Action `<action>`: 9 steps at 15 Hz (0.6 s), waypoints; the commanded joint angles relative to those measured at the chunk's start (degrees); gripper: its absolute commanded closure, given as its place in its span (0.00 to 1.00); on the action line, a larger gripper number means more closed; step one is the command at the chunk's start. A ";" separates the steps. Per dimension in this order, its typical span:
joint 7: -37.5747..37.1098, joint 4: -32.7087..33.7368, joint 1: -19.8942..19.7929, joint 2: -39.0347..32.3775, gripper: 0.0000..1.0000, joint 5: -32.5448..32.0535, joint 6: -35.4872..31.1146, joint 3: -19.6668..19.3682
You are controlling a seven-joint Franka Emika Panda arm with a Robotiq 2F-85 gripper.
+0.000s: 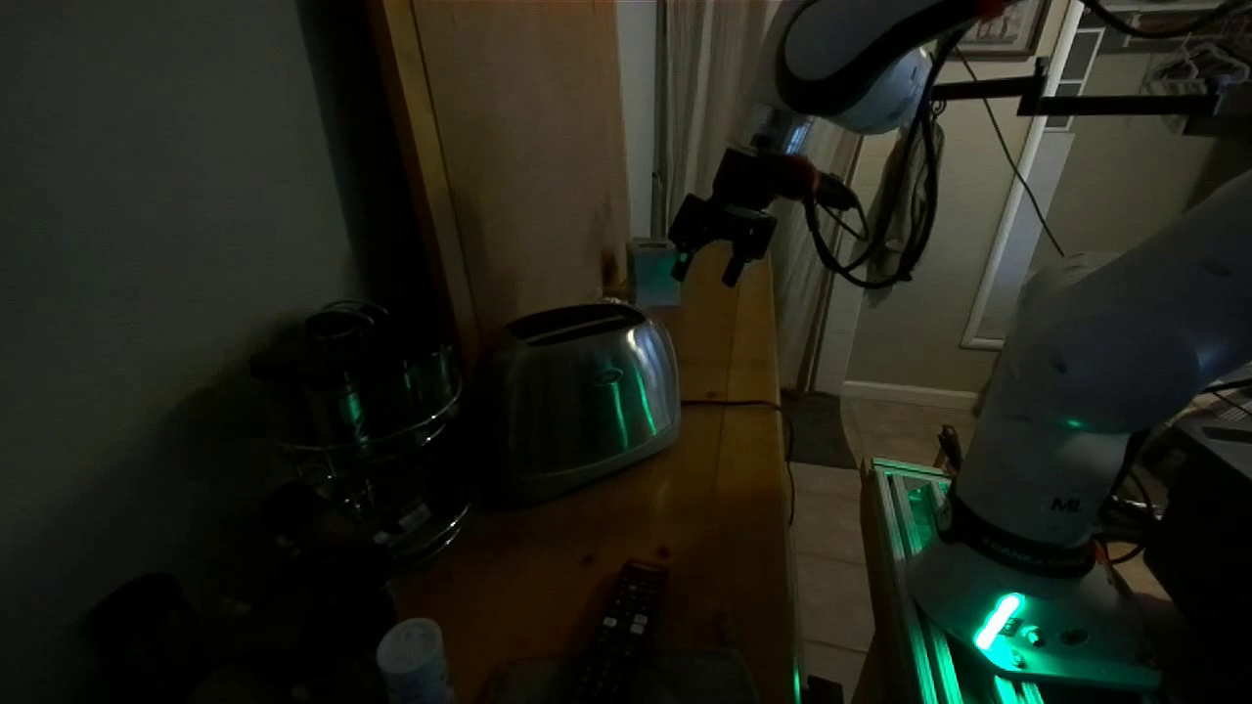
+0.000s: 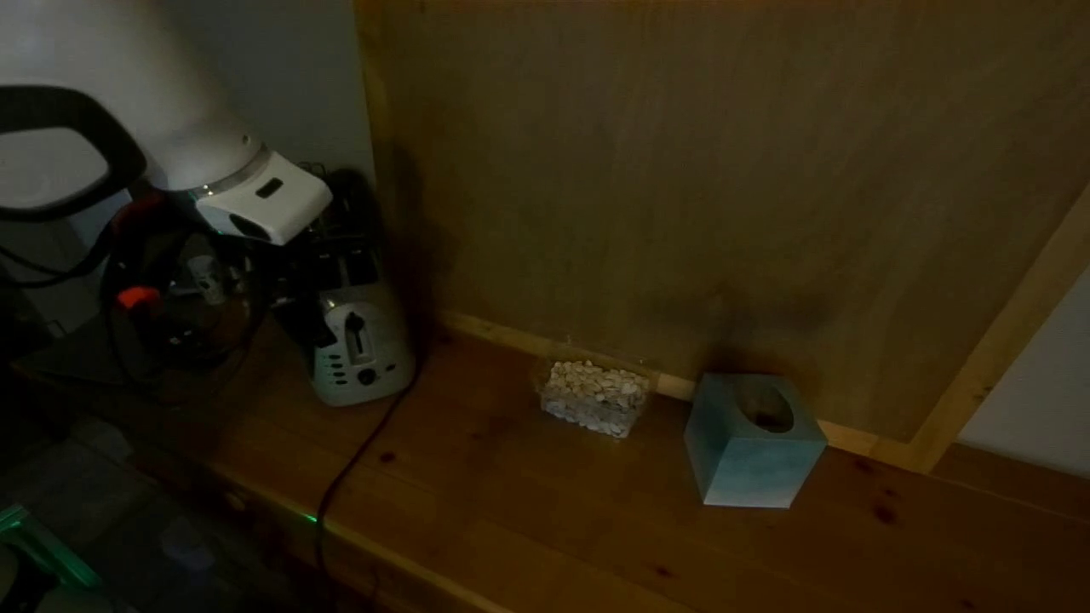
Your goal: Press a button on the toaster.
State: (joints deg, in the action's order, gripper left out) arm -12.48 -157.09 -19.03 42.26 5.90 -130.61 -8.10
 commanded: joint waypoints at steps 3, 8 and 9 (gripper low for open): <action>6.84 -0.08 7.09 6.79 0.00 -1.29 4.06 2.76; 8.08 0.07 9.24 7.12 0.00 -0.95 2.83 3.34; 8.36 0.06 9.34 7.36 0.00 -1.05 2.83 3.35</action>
State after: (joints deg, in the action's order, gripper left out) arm -3.77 -157.11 -10.14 49.61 5.29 -127.85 -4.34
